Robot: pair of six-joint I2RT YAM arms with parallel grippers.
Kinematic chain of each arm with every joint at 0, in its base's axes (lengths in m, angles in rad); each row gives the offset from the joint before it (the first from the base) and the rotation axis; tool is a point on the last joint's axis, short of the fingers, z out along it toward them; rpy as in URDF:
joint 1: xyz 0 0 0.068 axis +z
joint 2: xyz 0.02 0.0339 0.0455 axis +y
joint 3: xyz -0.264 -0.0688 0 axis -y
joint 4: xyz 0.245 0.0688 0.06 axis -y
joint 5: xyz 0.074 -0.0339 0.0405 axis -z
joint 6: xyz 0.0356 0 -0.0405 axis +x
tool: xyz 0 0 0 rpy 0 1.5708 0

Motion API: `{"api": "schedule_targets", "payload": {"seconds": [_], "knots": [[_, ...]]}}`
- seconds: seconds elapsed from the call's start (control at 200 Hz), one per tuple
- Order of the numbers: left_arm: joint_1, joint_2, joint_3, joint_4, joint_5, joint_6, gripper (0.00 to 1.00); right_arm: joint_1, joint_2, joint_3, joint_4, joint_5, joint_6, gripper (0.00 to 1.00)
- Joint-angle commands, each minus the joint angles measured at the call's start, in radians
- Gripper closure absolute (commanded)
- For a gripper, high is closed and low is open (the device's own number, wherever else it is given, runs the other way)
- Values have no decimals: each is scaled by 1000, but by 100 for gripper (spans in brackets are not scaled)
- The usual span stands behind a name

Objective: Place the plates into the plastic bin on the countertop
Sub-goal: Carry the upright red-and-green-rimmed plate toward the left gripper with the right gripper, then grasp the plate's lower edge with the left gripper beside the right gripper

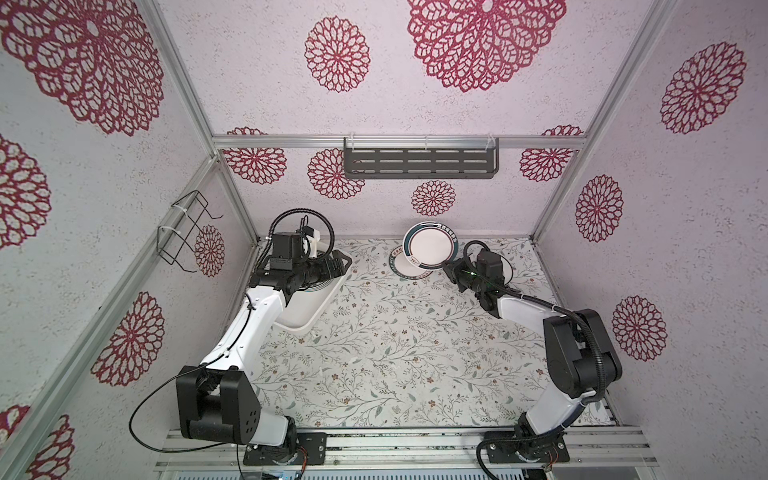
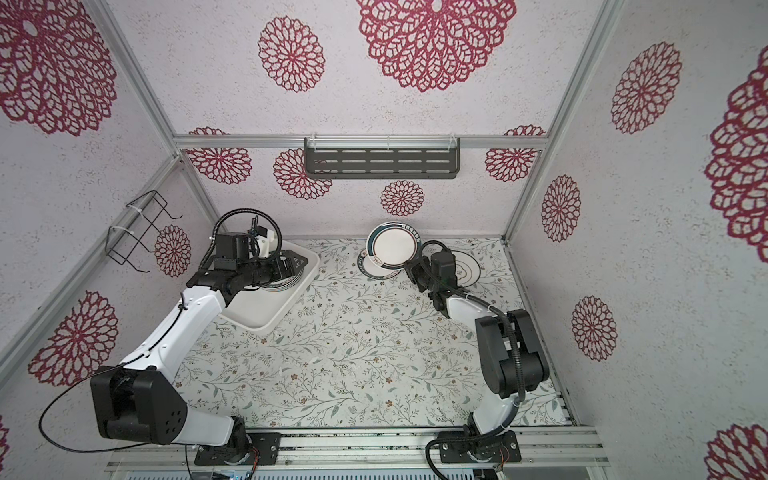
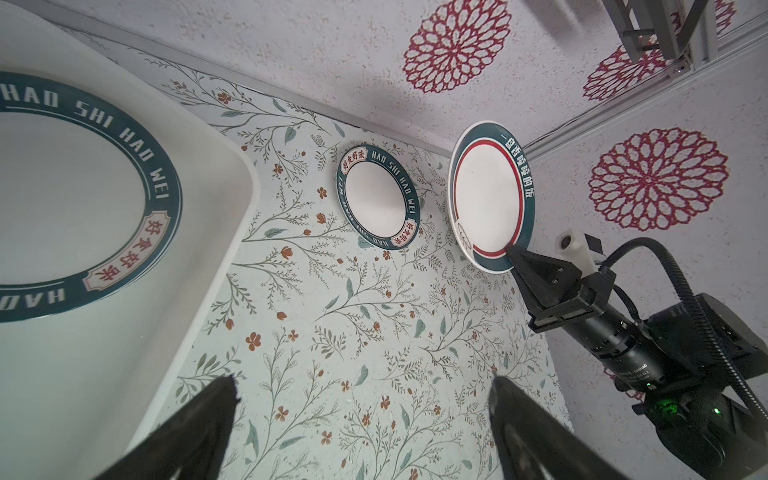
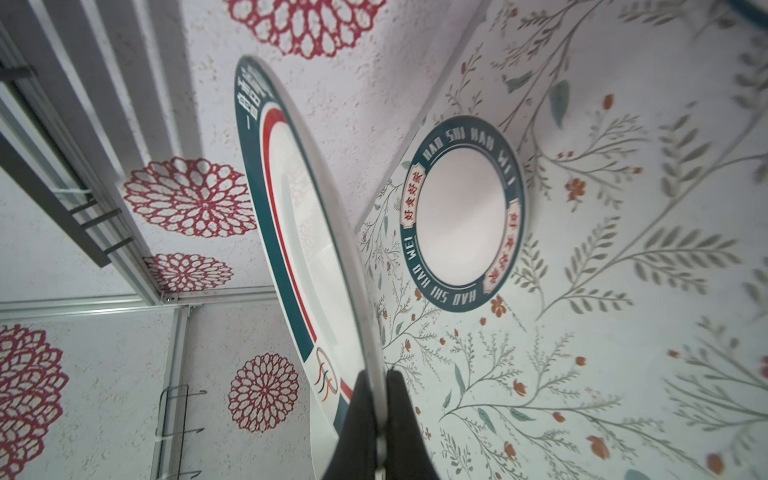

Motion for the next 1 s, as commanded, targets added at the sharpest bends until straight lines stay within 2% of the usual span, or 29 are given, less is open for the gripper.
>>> {"api": "schedule_targets", "payload": {"seconds": [0.0,0.275,0.485,0.63,0.731,0.941,0.996], "knots": [[3,13,-6,6,-26,-16,3,47,24,70,71,-57,-35,100],[39,40,-9,18,-3,-42,0,156,101,156,85,-158,-43,100],[48,94,-1,18,25,-44,5,190,111,195,51,-290,-101,100],[48,126,-1,34,63,-61,10,213,89,209,-47,-298,-174,100],[48,139,-7,57,106,-77,19,223,72,199,-54,-319,-191,100],[48,150,-21,86,135,-97,46,235,56,182,-36,-328,-202,100],[49,151,-23,89,134,-100,49,236,59,185,-31,-334,-202,100]]}}
